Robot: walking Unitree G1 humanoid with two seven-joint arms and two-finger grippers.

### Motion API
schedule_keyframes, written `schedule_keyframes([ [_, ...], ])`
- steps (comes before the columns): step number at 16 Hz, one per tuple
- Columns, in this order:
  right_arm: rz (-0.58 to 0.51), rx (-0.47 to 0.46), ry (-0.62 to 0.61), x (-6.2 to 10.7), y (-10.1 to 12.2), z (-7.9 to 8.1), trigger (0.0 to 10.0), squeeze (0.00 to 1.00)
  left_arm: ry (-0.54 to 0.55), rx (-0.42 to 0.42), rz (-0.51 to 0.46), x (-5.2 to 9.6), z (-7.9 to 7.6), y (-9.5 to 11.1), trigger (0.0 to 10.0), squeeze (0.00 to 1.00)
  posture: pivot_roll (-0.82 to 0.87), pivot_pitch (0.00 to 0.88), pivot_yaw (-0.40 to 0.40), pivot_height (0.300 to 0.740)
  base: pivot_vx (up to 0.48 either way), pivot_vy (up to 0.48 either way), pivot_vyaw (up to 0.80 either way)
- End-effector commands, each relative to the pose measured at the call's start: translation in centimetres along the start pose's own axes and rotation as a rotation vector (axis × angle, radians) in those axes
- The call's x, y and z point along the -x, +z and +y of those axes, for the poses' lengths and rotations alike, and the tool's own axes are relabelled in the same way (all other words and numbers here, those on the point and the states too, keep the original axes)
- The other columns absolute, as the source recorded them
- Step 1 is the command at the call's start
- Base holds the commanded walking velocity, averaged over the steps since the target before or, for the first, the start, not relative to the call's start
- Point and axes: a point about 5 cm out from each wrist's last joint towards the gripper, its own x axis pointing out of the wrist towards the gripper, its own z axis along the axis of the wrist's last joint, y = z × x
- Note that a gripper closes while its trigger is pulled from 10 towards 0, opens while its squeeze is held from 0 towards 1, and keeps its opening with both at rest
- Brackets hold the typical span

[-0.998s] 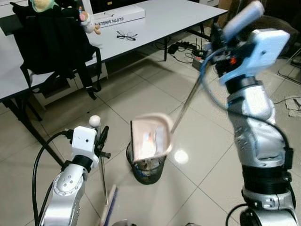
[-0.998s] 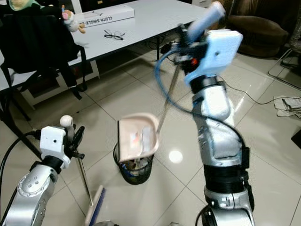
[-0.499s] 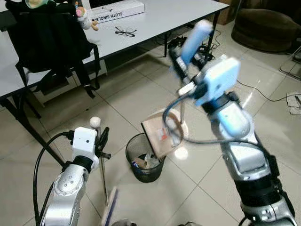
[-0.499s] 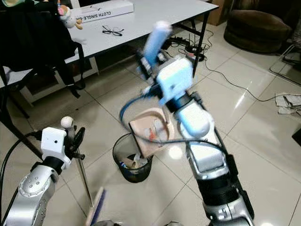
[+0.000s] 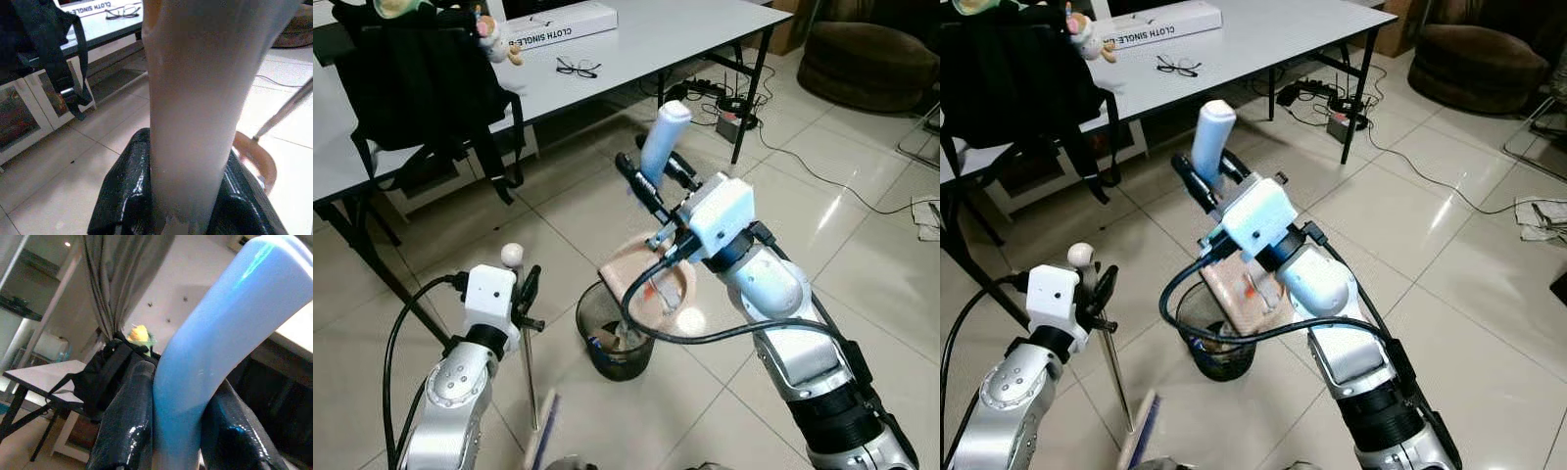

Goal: Sweep floor

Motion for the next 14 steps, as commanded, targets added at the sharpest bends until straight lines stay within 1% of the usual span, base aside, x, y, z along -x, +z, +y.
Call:
schedule_keyframes([
  [1, -0.055, 0.054, 0.033, -0.1, 0.8, 0.1, 10.0, 0.00, 0.000, -0.021, -0.029, -0.4, 0.0, 0.6, 10.0, 0.00, 0.01, 0.036, 0.048, 0.740, 0.000, 0.000, 0.00],
  [4, -0.091, 0.066, 0.058, -0.1, 1.2, 0.4, 10.0, 0.00, -0.002, -0.020, -0.030, -0.4, -0.2, 0.5, 10.0, 0.00, 0.00, 0.031, 0.045, 0.740, 0.000, 0.000, 0.00],
  [6, -0.125, 0.062, 0.101, -0.2, 1.5, 0.9, 10.0, 0.00, -0.004, -0.022, -0.033, -0.4, -0.3, 0.6, 10.0, 0.00, 0.00, 0.029, 0.040, 0.740, 0.000, 0.000, 0.00],
  [7, -0.136, 0.062, 0.151, -0.2, 1.6, 1.5, 10.0, 0.00, -0.008, -0.027, -0.035, -0.4, -0.4, 0.6, 10.0, 0.00, 0.00, 0.030, 0.039, 0.740, 0.000, 0.000, 0.00],
  [8, -0.139, 0.068, 0.245, 0.1, 1.6, 2.7, 10.0, 0.00, -0.011, -0.028, -0.037, -0.5, -0.6, 0.6, 10.0, 0.00, 0.00, 0.031, 0.036, 0.740, 0.000, 0.000, 0.00],
  [11, -0.138, 0.092, 0.296, 0.3, 1.5, 3.2, 10.0, 0.00, -0.008, -0.024, -0.038, -0.5, -0.7, 0.6, 10.0, 0.00, 0.00, 0.034, 0.032, 0.740, 0.000, 0.000, 0.00],
  [14, -0.131, 0.120, 0.317, 0.4, 1.4, 3.1, 10.0, 0.00, -0.003, -0.020, -0.036, -0.4, -0.7, 0.5, 10.0, 0.00, -0.01, 0.040, 0.029, 0.740, 0.000, 0.000, 0.00],
])
